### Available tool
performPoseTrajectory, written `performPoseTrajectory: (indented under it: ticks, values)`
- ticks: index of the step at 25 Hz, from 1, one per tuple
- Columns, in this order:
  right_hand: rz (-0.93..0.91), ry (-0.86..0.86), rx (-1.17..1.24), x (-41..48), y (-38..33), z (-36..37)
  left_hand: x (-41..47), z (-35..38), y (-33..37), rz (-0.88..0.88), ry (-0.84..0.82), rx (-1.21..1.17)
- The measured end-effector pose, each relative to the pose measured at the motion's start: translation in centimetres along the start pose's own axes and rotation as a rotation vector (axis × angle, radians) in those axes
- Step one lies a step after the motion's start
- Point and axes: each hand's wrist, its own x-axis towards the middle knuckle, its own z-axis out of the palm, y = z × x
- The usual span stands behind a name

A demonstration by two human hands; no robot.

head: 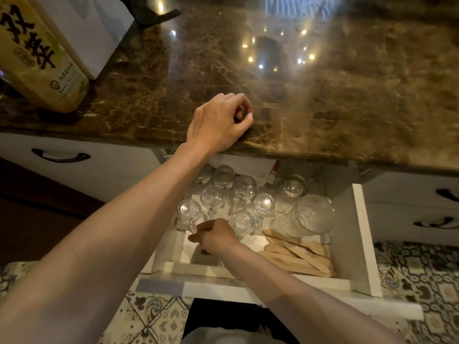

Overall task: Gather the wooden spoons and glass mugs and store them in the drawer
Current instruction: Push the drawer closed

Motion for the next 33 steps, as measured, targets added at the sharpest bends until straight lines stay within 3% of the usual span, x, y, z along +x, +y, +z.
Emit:
performPoseTrajectory:
  ticks: [6,10,14,21,28,33]
  values:
    - [-0.154,-0.022,0.5,-5.8,-0.5,-2.9,0.5,1.1,0.5,0.036,-0.01,0.122]
    - [-0.353,-0.07,1.023,-10.4,0.5,-3.7,0.6,0.4,1.2,-0.024,-0.1,0.194]
    - [-0.469,-0.132,1.381,-14.8,5.1,-4.2,0.2,0.3,2.4,-0.042,-0.208,0.219]
    - [-0.037,0.193,1.803,-15.5,11.7,-1.2,-0.4,0.2,1.9,-0.053,-0.223,0.263]
    - [0.173,0.395,1.877,-12.3,14.4,-0.9,-0.9,1.1,2.6,-0.022,-0.244,0.263]
    - [0.253,0.438,1.886,-10.9,13.8,-0.5,-1.4,1.2,2.6,-0.03,-0.234,0.271]
